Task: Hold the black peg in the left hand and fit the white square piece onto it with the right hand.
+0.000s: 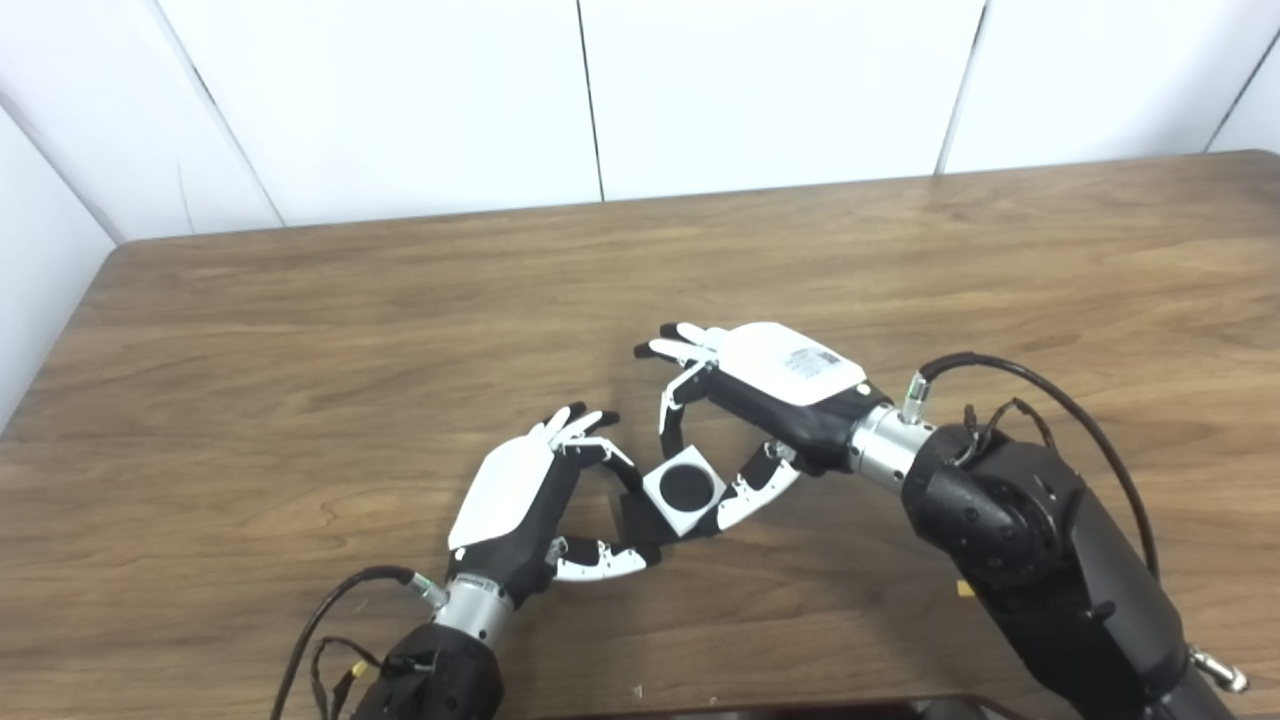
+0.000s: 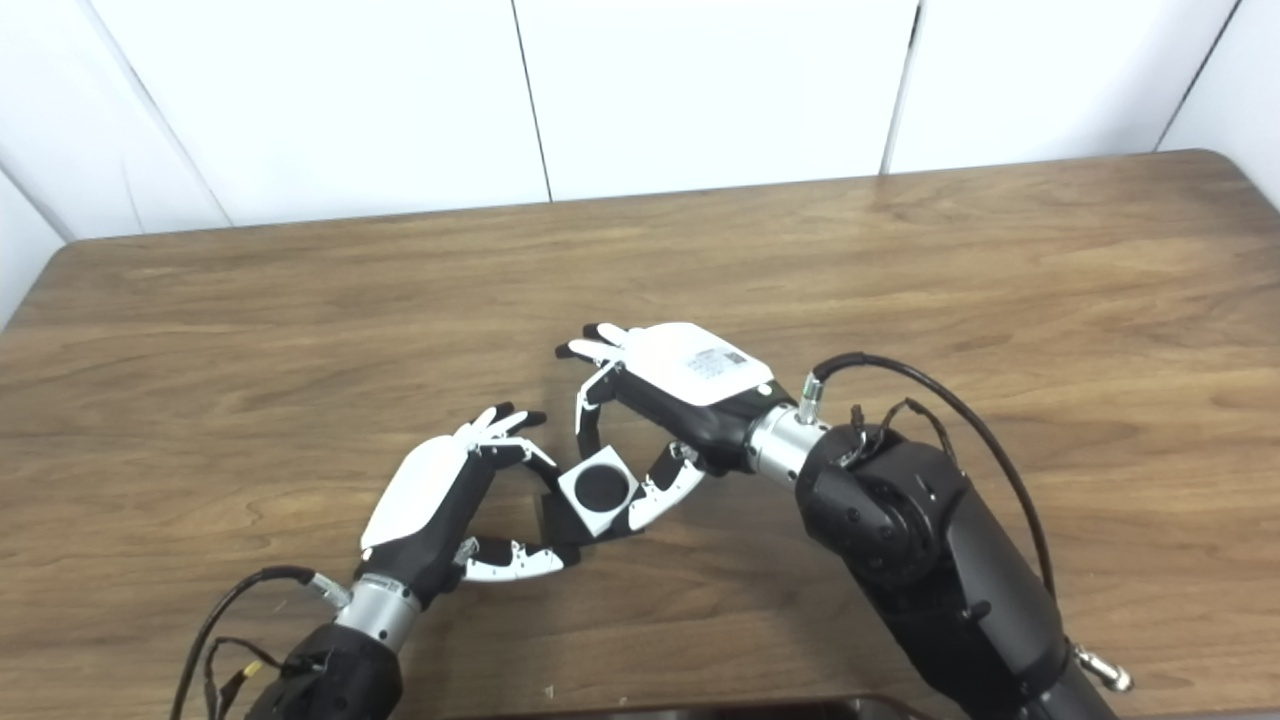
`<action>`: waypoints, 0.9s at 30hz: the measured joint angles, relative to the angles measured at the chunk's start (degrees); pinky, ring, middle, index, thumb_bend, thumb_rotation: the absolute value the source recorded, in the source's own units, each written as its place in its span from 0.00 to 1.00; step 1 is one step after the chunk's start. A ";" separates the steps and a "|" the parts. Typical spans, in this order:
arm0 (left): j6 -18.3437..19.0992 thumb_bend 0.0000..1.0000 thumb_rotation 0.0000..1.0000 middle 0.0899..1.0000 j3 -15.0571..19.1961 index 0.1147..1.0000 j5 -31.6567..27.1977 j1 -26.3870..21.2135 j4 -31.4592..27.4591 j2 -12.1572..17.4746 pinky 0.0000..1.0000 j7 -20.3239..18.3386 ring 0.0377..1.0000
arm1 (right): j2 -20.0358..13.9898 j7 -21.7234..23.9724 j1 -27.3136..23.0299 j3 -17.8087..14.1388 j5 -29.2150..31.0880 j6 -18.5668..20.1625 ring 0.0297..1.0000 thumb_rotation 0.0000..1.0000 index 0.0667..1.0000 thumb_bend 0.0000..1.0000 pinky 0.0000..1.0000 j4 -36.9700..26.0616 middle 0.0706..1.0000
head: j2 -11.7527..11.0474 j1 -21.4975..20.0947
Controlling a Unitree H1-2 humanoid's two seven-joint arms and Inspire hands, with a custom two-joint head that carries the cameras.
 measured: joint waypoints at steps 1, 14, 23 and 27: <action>0.08 0.51 0.08 0.90 0.00 0.43 0.04 0.00 -0.10 0.00 0.99 -0.21 0.98 | 0.00 0.01 0.00 0.00 0.02 0.00 1.00 0.15 0.46 0.52 0.98 0.01 0.94 | 0.09 0.17; 0.58 0.51 0.08 0.89 0.00 0.43 0.27 0.03 -0.66 0.07 0.98 -0.73 0.98 | -0.39 0.92 0.35 0.03 -0.47 0.34 1.00 0.32 0.72 0.99 0.97 1.21 0.96 | 0.26 0.09; 0.59 0.51 0.08 0.89 0.00 0.43 0.29 0.08 -0.68 0.00 0.98 -0.71 0.98 | -1.03 1.60 0.52 0.00 -0.51 0.38 1.00 0.36 0.76 1.00 0.97 1.20 0.96 | 0.35 0.17; 0.67 0.51 0.08 0.90 0.01 0.43 0.32 0.16 -0.70 -0.17 0.98 -0.70 0.98 | -1.25 1.86 0.86 -0.15 -0.48 0.46 1.00 0.34 0.75 1.00 0.98 1.20 0.96 | 0.35 0.18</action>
